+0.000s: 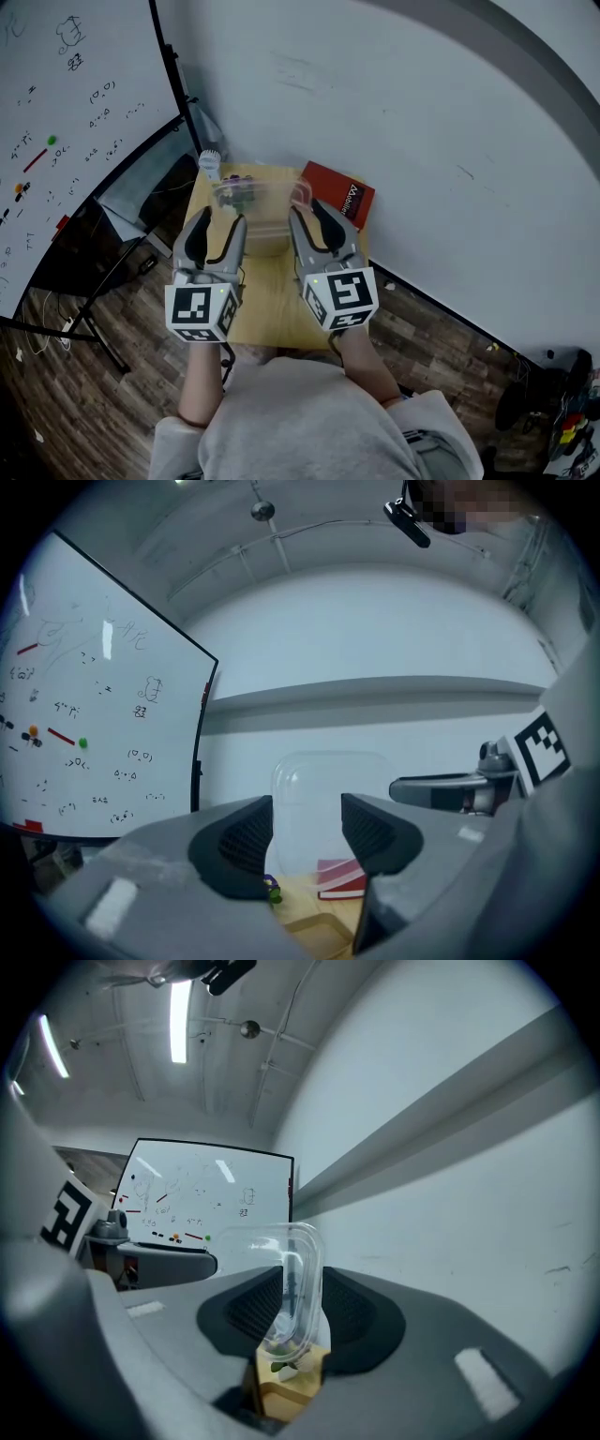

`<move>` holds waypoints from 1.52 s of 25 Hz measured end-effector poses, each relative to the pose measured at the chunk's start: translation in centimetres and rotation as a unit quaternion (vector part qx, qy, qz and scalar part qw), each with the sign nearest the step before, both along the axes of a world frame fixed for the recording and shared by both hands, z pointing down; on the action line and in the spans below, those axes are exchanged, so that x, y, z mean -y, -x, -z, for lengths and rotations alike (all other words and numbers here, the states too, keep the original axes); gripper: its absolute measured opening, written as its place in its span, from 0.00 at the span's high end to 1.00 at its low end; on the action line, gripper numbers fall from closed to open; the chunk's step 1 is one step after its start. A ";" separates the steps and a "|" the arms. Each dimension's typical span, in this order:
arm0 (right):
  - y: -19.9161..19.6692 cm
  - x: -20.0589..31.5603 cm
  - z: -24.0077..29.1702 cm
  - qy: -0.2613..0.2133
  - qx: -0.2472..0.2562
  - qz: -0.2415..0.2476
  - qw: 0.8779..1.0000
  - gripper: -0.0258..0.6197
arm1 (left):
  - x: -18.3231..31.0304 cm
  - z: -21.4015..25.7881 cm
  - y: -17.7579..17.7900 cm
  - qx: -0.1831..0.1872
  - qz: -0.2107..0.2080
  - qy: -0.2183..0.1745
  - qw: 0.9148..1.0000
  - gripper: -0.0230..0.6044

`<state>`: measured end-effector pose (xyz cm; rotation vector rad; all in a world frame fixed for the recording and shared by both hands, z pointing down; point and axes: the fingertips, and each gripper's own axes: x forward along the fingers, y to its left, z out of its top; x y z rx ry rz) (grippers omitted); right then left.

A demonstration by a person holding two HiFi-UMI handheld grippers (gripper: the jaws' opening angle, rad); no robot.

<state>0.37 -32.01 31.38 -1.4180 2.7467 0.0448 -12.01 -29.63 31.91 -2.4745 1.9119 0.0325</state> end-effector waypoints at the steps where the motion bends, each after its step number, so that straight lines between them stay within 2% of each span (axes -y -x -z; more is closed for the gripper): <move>1: 0.0 -0.3 0.3 -0.004 0.001 -0.002 1.000 0.77 | -0.3 0.3 0.0 0.000 -0.002 -0.003 1.000 0.58; 5: 0.0 -1.7 1.2 -0.021 0.003 -0.011 1.000 0.77 | -1.4 1.3 0.0 0.005 -0.012 -0.016 1.000 0.61; 19: -0.3 -6.8 3.0 -0.054 -0.005 -0.053 0.997 0.77 | -5.4 3.3 -0.2 0.013 -0.049 -0.040 0.998 0.61; 38: -0.3 -12.1 3.3 -0.064 -0.012 -0.082 0.995 0.77 | -10.0 3.5 -0.2 0.010 -0.073 -0.048 0.996 0.61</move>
